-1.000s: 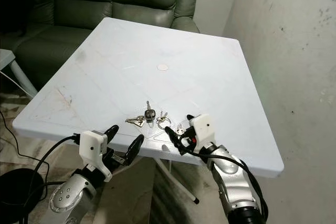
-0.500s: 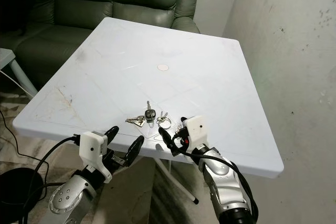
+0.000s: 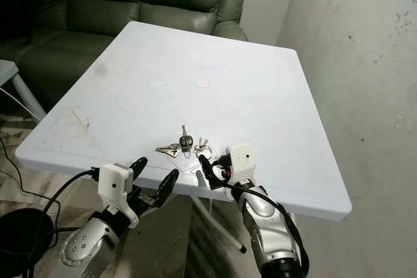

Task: Hang keys on a hook

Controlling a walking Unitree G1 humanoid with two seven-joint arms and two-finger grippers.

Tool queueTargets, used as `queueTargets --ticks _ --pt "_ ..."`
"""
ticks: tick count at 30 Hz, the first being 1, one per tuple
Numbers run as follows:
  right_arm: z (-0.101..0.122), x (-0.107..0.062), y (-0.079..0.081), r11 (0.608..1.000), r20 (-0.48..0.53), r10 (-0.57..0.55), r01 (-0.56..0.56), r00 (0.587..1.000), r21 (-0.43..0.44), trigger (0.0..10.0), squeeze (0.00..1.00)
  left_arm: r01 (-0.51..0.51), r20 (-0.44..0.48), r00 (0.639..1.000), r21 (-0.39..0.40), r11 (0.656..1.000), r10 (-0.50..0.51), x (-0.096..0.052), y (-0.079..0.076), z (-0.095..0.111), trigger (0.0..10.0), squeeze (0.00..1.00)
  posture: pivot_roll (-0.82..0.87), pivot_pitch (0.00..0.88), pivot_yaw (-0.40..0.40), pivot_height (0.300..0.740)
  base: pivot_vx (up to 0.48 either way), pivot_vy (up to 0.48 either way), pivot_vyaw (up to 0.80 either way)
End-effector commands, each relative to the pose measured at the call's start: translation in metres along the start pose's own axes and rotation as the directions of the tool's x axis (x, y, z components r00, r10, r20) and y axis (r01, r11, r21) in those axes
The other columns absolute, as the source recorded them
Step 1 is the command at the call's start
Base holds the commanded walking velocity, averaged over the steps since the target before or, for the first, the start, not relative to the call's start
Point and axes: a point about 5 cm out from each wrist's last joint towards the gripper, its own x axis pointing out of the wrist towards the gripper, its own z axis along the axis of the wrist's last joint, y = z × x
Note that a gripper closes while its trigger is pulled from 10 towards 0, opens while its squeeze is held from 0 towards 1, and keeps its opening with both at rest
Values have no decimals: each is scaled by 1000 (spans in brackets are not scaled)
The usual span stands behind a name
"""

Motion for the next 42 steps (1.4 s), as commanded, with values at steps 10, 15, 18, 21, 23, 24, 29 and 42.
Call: queueTargets --ticks 10,15,18,21,23,24,29,42 --pt "4 0 -10 997 -2 -75 75 997 -4 0 0 -6 9 1000 -2 1000 6 0 -1 5 10000 0 54 38 -103 740 0 0 0" --pt "3 0 -9 997 -9 -81 81 997 -2 0 0 -9 10 1000 -2 1000 9 0 -1 5 10000 0 55 39 -104 740 0 0 0" --pt "2 0 -8 997 -11 -79 79 997 -2 0 0 -8 10 1000 -2 1000 8 0 -2 5 10000 0 55 40 -104 740 0 0 0" --pt "2 0 -7 997 -13 -71 71 997 -3 0 0 -9 10 1000 -3 1000 9 0 -2 6 10000 0 54 40 -104 740 0 0 0" --pt "2 0 -6 999 -19 -47 47 999 1 1804 0 -9 9 1000 -3 1000 9 0 -2 5 10000 0 54 41 -104 740 0 0 0" --pt "2 0 -6 999 -19 -47 47 999 1 1804 0 -9 9 1000 -3 1000 9 0 -2 5 10000 0 54 41 -104 740 0 0 0" --pt "0 0 -7 998 -35 -54 54 998 -11 10000 0 -10 11 1000 -2 1000 10 0 -2 6 10000 0 56 44 -106 740 0 0 0" --pt "-1 0 -6 998 -46 -66 65 997 -11 7137 0 -13 12 1000 -7 1000 13 0 -3 6 10000 0 60 42 -109 740 0 0 0"
